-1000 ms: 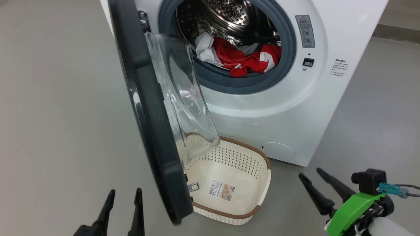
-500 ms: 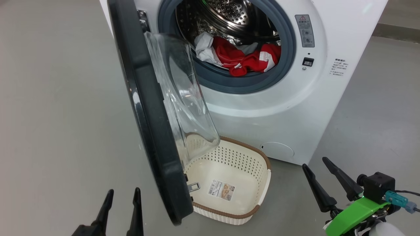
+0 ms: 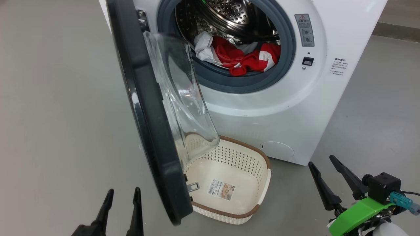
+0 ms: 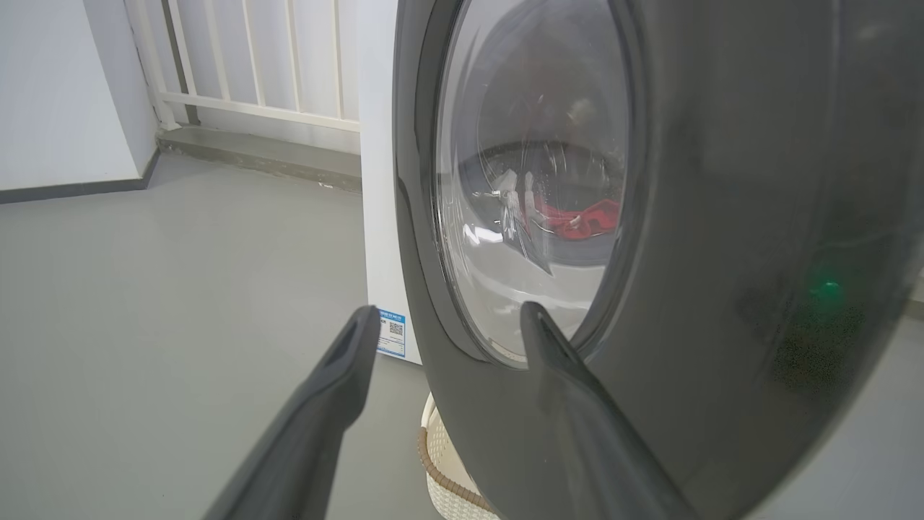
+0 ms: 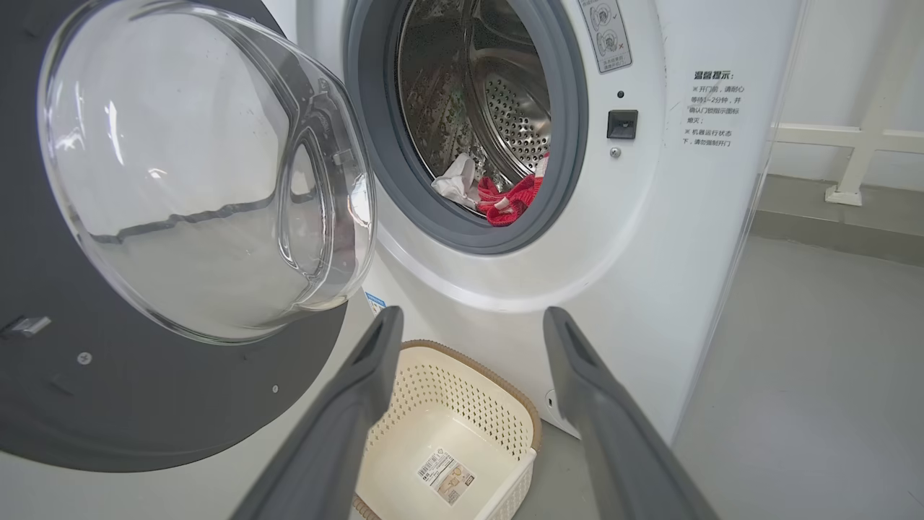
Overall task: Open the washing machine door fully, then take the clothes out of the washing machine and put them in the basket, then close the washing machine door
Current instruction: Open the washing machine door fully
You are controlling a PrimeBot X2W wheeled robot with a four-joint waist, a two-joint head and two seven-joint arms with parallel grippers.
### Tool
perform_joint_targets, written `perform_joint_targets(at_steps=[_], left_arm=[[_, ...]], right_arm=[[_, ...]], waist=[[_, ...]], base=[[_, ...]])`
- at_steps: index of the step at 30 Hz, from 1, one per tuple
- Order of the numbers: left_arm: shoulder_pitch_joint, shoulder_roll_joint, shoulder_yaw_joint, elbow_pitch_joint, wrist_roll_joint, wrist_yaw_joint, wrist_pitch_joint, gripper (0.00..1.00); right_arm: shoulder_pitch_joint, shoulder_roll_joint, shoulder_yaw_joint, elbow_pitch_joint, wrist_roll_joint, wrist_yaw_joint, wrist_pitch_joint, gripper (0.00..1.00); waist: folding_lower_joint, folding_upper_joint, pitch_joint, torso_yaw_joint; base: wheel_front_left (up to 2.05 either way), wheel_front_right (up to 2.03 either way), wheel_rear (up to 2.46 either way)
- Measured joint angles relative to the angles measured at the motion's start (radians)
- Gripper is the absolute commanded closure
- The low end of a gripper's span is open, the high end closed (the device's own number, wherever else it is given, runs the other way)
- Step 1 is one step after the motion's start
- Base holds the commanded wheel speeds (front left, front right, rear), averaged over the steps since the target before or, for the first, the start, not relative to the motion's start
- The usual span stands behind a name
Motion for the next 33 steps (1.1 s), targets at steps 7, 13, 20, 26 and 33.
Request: perform_joint_targets(at_steps=[7, 13, 20, 26, 33], left_arm=[[0.000, 0.000, 0.001, -0.002, -0.001, 0.000, 0.000, 0.16], [-0.005, 0.000, 0.054, -0.128, -0.025, 0.002, 0.000, 1.00], [-0.044, 0.000, 0.041, -0.408, -0.026, 0.007, -0.002, 1.00], [-0.048, 0.001, -0.128, -0.528, -0.026, 0.001, -0.004, 1.00], [-0.039, 0.005, -0.351, -0.425, -0.103, -0.035, -0.004, 1.00]], right_arm=[[0.005, 0.012, -0.004, 0.006, -0.001, 0.000, 0.000, 0.00], [0.007, 0.012, -0.012, 0.009, -0.001, 0.000, 0.000, 0.00], [0.016, 0.011, -0.023, 0.010, -0.003, 0.000, 0.000, 0.00], [0.016, 0.012, -0.023, 0.010, -0.009, 0.000, 0.000, 0.00], [0.016, 0.012, -0.019, 0.010, -0.009, 0.000, 0.000, 0.00]], waist=[[0.0000, 0.0000, -0.002, -0.001], [0.0000, 0.0000, 0.001, -0.003], [0.0000, 0.0001, 0.001, -0.006], [0.0000, 0.0000, -0.002, -0.012], [0.0000, 0.0000, -0.002, -0.017]], base=[[0.00, 0.00, 0.00], [0.00, 0.00, 0.00], [0.00, 0.00, 0.00], [0.00, 0.00, 0.00], [0.00, 0.00, 0.00]])
